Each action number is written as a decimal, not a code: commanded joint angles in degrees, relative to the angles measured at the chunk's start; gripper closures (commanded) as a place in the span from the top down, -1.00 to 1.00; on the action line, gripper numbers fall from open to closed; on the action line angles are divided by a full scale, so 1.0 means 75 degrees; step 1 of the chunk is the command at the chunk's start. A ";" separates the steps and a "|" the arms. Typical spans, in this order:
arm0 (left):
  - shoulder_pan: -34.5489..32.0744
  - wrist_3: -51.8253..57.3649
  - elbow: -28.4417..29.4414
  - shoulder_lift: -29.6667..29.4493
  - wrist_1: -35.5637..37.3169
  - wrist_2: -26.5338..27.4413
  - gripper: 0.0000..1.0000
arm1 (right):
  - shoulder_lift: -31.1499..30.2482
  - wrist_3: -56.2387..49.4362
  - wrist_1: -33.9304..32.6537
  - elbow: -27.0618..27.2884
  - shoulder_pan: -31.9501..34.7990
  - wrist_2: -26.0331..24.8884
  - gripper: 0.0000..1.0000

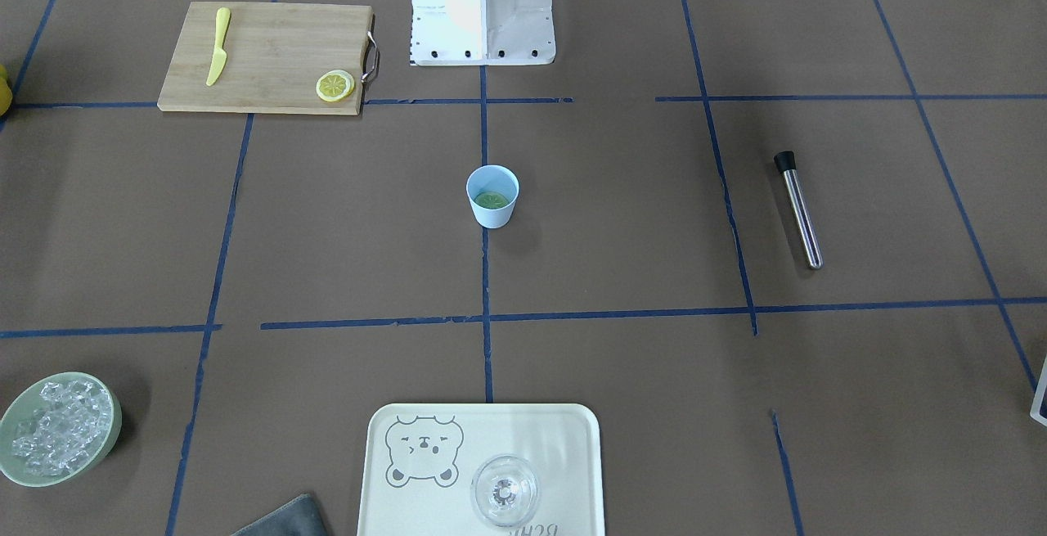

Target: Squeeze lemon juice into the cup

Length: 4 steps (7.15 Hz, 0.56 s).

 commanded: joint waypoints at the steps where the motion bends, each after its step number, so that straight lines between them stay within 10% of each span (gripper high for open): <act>1: 0.0000 -0.0743 -0.0016 -0.0042 -0.0048 0.0000 1.00 | 0.0000 0.0010 0.0012 -0.0025 0.0003 -0.0001 1.00; 4: 0.0000 -0.1451 -0.0063 -0.0113 -0.0095 0.0000 1.00 | 0.0011 0.0045 0.0012 -0.0013 0.0003 -0.0001 1.00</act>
